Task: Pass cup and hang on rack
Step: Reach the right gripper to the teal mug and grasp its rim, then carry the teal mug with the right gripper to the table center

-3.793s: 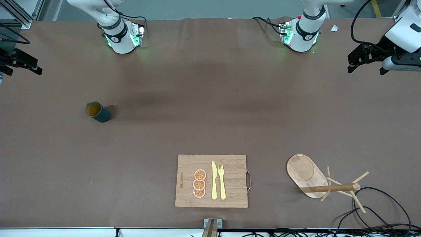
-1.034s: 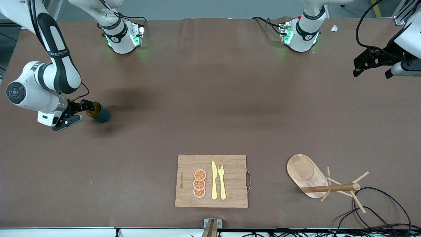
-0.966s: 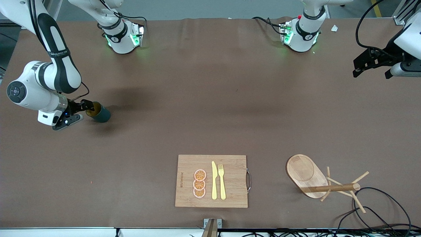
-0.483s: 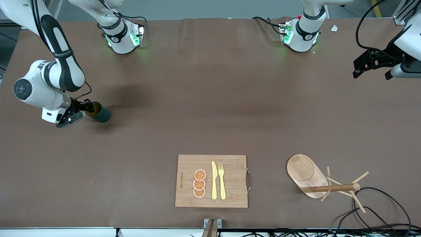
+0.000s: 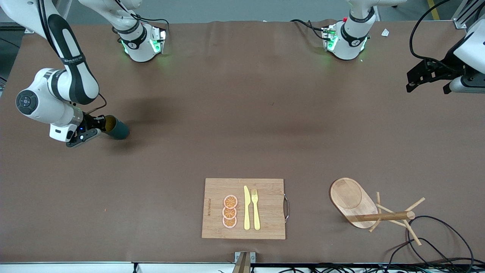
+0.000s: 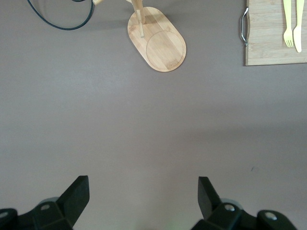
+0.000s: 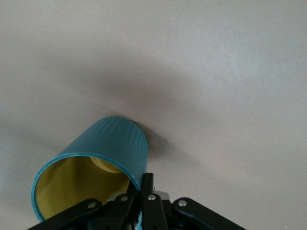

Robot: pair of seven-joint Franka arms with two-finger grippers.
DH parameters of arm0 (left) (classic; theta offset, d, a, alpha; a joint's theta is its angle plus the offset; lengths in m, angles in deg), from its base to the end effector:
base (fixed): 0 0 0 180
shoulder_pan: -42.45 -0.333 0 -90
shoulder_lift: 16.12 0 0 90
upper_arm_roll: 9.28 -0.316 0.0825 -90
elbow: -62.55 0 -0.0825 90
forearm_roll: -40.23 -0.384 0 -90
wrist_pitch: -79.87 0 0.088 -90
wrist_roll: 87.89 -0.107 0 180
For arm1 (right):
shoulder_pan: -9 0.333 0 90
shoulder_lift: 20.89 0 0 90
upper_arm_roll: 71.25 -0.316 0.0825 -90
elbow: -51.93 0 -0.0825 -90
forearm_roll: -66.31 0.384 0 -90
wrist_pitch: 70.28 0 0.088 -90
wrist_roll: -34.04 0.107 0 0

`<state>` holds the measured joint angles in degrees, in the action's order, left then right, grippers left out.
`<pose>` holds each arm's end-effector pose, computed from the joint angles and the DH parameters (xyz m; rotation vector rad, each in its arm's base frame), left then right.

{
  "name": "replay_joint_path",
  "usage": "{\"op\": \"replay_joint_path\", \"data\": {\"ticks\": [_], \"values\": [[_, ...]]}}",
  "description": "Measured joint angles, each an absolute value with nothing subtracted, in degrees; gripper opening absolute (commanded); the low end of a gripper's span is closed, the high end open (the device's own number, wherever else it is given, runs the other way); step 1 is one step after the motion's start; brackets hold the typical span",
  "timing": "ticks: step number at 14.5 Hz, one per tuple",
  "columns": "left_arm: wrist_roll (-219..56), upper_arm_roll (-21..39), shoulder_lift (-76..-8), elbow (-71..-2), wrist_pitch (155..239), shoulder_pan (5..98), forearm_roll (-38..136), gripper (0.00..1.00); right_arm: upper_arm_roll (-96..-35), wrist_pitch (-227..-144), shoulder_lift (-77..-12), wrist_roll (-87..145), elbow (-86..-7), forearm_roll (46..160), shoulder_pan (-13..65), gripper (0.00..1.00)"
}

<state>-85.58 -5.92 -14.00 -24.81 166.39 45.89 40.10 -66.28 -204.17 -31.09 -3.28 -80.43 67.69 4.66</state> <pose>0.5331 -0.0640 0.6609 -3.1363 0.1227 -0.0354 0.5003 -0.0821 0.2560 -2.9893 -0.7174 0.2125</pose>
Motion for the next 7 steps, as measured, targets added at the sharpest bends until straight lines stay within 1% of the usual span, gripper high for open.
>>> {"op": "replay_joint_path", "data": {"ticks": [3, 5, 7], "values": [[-85.6, -5.9, -14.0, -24.8, 166.4, 45.9, 40.1, 1.0, -66.6, -200.4, -28.0, 5.9, -79.6, 67.9, 9.7, 0.0], [-85.6, -5.9, -14.0, -24.7, 166.4, 45.9, 40.1, 1.0, -67.0, -199.0, -26.3, 14.6, -79.6, 68.3, 15.1, 0.0], [-85.6, -5.9, -14.0, -24.7, 166.4, 45.9, 40.1, 1.0, -67.1, -198.8, -25.5, 24.5, -79.3, 69.9, 22.2, 0.0]]}}
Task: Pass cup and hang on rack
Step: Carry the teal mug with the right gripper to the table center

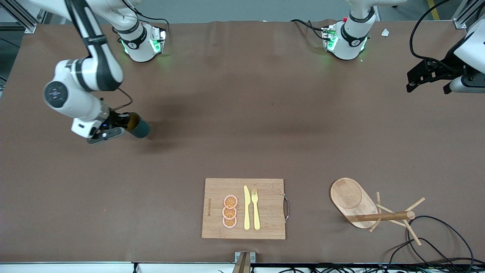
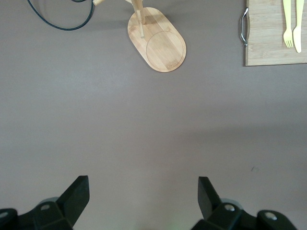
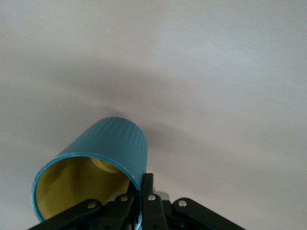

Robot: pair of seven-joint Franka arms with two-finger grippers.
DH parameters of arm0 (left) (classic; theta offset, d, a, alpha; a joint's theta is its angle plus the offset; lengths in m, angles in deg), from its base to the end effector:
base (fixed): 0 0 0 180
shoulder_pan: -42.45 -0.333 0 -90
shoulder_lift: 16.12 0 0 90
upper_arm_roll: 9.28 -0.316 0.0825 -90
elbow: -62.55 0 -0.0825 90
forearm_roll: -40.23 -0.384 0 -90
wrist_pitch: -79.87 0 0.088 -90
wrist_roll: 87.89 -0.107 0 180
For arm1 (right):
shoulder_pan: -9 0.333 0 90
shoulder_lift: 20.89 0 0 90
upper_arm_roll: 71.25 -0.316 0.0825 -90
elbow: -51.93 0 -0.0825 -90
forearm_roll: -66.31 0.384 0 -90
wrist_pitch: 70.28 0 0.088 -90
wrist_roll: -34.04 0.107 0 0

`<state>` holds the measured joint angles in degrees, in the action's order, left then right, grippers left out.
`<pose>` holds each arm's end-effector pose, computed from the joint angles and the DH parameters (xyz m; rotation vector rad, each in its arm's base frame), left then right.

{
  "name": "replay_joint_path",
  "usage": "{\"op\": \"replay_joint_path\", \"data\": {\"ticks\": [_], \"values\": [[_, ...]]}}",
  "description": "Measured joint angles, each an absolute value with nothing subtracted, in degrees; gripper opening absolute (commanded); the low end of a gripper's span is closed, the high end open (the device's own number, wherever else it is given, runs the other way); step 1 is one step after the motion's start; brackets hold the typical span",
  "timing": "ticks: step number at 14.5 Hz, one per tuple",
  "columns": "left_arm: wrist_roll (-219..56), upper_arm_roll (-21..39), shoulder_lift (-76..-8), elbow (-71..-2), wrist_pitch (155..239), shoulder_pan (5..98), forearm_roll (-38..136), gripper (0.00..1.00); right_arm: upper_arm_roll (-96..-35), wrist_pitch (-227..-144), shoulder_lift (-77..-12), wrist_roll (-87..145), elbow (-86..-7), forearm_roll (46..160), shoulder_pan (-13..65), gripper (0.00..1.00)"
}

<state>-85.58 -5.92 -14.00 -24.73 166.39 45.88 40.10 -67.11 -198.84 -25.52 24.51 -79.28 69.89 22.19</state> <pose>0.5331 -0.0639 0.6615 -3.1364 0.1224 -0.0376 0.5016 0.0817 0.3062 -3.0637 -0.4350 0.1960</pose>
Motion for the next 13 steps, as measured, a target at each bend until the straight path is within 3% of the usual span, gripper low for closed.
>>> {"op": "replay_joint_path", "data": {"ticks": [6, 13], "values": [[-85.6, -5.9, -14.0, -24.7, 166.4, 45.9, 40.1, 1.0, -67.4, -198.8, -27.3, 57.9, -72.5, 70.7, 43.2, 0.0], [-85.6, -5.9, -14.0, -24.6, 166.4, 45.9, 40.1, 1.0, -67.3, -196.0, -42.5, 71.6, -54.7, 73.2, 53.8, 0.0]]}}
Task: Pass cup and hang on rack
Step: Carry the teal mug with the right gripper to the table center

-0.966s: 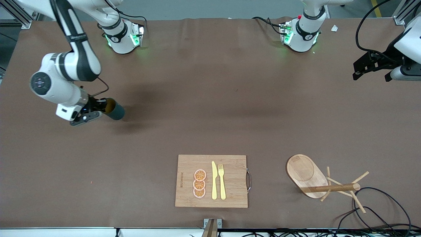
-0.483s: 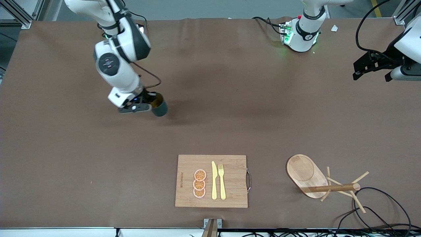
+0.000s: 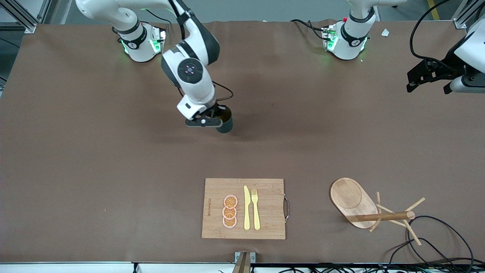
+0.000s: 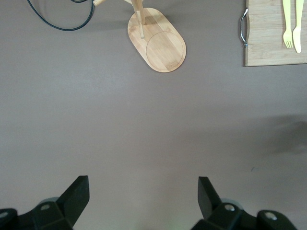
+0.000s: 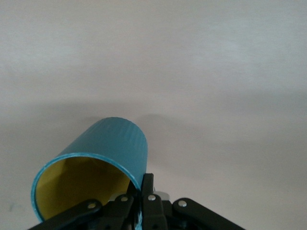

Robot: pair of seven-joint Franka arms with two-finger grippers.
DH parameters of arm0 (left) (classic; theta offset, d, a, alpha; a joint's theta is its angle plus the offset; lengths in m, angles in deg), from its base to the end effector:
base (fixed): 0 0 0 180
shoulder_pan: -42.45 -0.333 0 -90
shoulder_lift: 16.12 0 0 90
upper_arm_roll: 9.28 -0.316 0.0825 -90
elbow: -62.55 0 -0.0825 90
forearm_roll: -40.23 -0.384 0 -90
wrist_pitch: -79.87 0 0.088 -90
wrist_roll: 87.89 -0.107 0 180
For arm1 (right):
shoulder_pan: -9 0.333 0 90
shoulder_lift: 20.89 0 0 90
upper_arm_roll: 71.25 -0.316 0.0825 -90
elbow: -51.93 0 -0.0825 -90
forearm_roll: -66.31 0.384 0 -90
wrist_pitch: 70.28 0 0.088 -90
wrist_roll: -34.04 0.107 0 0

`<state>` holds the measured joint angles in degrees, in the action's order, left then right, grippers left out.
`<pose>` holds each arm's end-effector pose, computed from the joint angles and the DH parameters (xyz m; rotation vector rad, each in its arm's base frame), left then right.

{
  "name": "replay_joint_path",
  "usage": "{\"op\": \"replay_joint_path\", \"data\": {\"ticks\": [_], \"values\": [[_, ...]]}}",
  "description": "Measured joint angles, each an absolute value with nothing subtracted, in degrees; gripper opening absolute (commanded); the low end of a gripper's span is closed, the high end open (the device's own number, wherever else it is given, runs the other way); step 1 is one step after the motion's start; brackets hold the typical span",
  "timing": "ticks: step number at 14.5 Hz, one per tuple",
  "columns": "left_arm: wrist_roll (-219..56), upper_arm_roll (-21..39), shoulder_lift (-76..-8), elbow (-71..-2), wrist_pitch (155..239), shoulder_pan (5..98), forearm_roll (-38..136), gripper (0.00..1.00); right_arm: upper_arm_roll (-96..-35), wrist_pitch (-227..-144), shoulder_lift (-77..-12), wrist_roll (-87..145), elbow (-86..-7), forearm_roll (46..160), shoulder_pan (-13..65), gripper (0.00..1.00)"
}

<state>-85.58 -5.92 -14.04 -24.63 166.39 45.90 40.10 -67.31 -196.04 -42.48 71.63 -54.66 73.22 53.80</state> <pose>0.5333 -0.0641 0.6620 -3.1365 0.1230 -0.0392 0.4716 0.4169 0.3139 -3.1100 0.0174 0.1188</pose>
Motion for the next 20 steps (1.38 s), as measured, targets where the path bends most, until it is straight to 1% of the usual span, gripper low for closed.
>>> {"op": "replay_joint_path", "data": {"ticks": [3, 8, 15, 16, 18, 19, 20], "values": [[-85.6, -5.9, -14.2, -24.6, 166.3, 45.9, 40.1, 1.0, -67.3, -195.6, -47.7, 71.8, -49.6, 73.7, 55.5, 0.0], [-85.6, -5.9, -14.5, -24.6, 166.3, 45.9, 40.1, 1.0, -67.3, -195.5, -53.6, 71.8, -44.2, 73.8, 56.8, 0.0], [-85.6, -5.9, -15.0, -24.4, 166.3, 45.9, 40.1, 1.0, -67.4, -195.5, -56.7, 71.8, -40.9, 73.8, 56.9, 0.0], [-85.6, -5.9, -15.0, -24.2, 166.3, 45.9, 40.1, 1.0, -67.6, -195.5, -57.1, 71.8, -40.3, 73.8, 56.9, 0.02], [-85.6, -5.9, -15.0, -24.0, 166.3, 45.9, 40.1, 1.0, -67.8, -195.5, -57.7, 71.5, -39.5, 73.8, 56.9, 0.21], [-85.6, -5.9, -15.0, -24.0, 166.3, 45.9, 40.1, 1.0, -67.8, -195.5, -57.7, 71.1, -39.4, 73.8, 56.9, 0.29], [-85.6, -5.9, -15.1, -23.9, 166.3, 45.9, 40.1, 1.0, -67.7, -195.4, -57.7, 70.7, -39.3, 73.8, 56.9, 0.55]]}}
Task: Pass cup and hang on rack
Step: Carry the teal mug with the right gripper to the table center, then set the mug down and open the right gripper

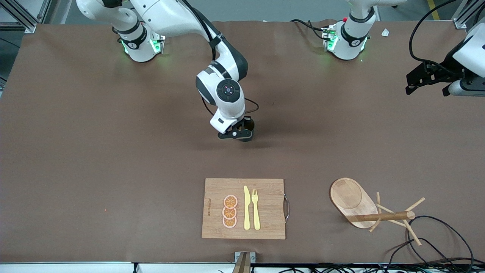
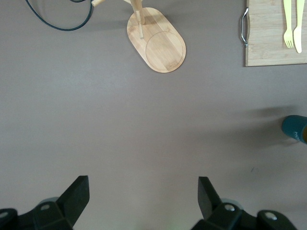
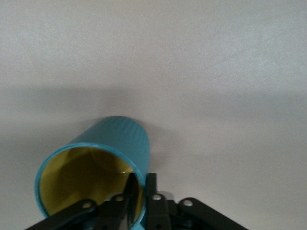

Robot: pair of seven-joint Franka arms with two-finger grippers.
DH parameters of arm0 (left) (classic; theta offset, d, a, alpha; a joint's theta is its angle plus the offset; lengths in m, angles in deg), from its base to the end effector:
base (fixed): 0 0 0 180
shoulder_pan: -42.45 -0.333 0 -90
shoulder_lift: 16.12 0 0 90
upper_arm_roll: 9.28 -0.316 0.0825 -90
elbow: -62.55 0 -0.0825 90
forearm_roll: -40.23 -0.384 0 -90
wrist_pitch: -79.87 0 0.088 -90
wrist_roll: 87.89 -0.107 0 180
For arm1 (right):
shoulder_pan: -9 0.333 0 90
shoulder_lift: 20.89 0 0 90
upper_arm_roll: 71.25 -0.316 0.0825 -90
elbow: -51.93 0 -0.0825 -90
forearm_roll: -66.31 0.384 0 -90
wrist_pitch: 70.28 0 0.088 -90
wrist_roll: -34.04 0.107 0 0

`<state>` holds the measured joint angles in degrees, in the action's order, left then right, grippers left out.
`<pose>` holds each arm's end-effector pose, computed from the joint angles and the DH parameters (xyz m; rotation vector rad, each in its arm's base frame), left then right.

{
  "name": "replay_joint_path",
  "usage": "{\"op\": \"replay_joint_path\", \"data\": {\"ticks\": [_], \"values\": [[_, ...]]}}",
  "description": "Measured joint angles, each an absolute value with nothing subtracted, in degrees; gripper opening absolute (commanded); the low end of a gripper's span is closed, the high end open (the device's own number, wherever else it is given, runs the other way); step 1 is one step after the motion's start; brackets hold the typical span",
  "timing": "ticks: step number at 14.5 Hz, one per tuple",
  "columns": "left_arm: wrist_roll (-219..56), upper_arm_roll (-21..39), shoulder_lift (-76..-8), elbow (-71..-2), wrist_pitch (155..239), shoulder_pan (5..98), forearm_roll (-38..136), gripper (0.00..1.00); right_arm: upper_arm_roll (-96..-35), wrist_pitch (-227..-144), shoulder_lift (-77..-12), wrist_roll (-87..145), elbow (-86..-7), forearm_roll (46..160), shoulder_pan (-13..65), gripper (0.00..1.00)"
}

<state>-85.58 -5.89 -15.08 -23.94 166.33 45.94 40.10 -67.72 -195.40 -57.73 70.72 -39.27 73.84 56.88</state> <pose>0.5390 -0.0651 0.6577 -3.1371 0.1249 -0.0280 0.4871 0.4908 0.2542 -3.1171 -0.1044 0.1273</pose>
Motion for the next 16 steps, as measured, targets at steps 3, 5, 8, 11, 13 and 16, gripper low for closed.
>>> {"op": "replay_joint_path", "data": {"ticks": [3, 5, 8, 11, 13, 16], "values": [[-85.6, -5.9, -15.4, -23.8, 166.3, 45.9, 40.1, 1.0, -67.6, -195.4, -57.7, 70.4, -39.0, 73.8, 56.8, 1.0], [-85.6, -5.9, -15.5, -23.7, 166.3, 45.9, 40.1, 1.0, -67.5, -195.3, -57.7, 70.3, -38.7, 73.8, 56.7, 1.0], [-85.6, -5.9, -15.5, -23.7, 166.3, 45.9, 40.1, 1.0, -67.2, -193.0, -57.6, 68.3, -37.6, 73.8, 55.9, 1.0], [-85.6, -5.9, -15.5, -23.7, 166.3, 45.9, 40.1, 1.0, -66.8, -186.0, -55.1, 62.4, -36.1, 73.8, 52.9, 1.0], [-85.6, -5.9, -15.5, -23.6, 166.3, 45.9, 40.1, 1.0, -66.5, -181.1, -51.8, 60.1, -35.8, 73.8, 49.6, 1.0], [-85.6, -5.9, -15.5, -23.6, 166.3, 45.9, 40.1, 1.0, -66.1, -173.1, -46.1, 57.7, -35.7, 73.8, 42.6, 1.0]]}}
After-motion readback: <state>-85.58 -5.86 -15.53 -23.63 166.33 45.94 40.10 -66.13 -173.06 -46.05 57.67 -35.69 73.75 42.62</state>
